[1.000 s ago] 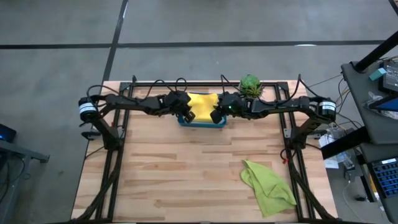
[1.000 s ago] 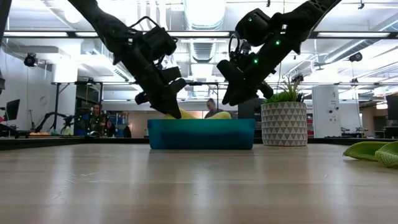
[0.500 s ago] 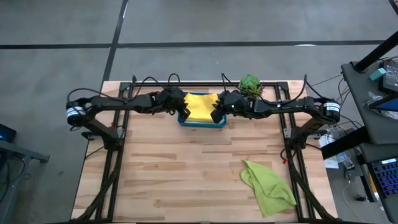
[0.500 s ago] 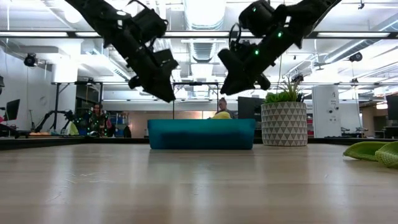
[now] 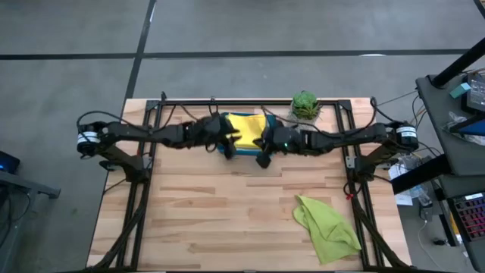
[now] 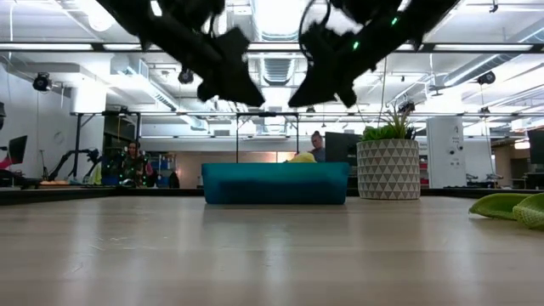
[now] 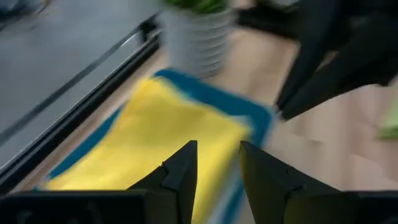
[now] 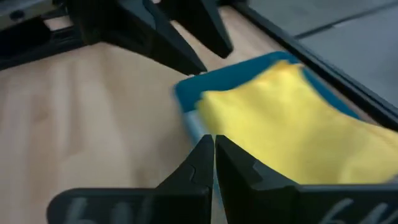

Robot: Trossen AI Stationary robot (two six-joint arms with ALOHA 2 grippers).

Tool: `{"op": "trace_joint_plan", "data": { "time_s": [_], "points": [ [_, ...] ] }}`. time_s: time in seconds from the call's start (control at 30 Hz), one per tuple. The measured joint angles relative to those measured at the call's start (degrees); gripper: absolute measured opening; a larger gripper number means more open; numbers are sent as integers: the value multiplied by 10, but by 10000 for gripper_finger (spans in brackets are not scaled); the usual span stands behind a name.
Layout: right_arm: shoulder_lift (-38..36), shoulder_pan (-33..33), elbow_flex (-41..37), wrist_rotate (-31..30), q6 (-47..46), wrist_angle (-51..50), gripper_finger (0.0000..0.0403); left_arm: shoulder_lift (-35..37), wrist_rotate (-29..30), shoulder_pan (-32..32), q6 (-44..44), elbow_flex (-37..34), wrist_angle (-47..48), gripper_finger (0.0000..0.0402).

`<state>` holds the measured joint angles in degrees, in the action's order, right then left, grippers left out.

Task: Fold microfiber towels
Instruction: Fold the green microfiber cloth

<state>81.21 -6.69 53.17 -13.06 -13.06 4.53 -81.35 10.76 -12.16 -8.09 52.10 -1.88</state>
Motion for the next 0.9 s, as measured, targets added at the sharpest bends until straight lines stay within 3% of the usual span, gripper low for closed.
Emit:
{"op": "trace_joint_plan", "data": {
  "time_s": [0.23, 0.4, 0.6, 0.77, 0.9],
  "points": [
    [-43, 106, 0, 7, -52, -94, 9, 30, 0, 129, 14, 0, -6, 105],
    [-66, 172, 0, 114, -210, -165, 25, 35, 0, 202, 11, 0, -9, 105],
    [-58, 268, 0, 175, -415, -218, 81, 35, 0, 248, 26, 0, -36, 105],
    [-38, 321, 0, 162, -548, -384, 118, 36, 0, 258, 25, 0, -64, 105],
    [-8, 329, 0, 114, -576, -508, 129, 36, 0, 263, 25, -1, -66, 105]
  ]
}}
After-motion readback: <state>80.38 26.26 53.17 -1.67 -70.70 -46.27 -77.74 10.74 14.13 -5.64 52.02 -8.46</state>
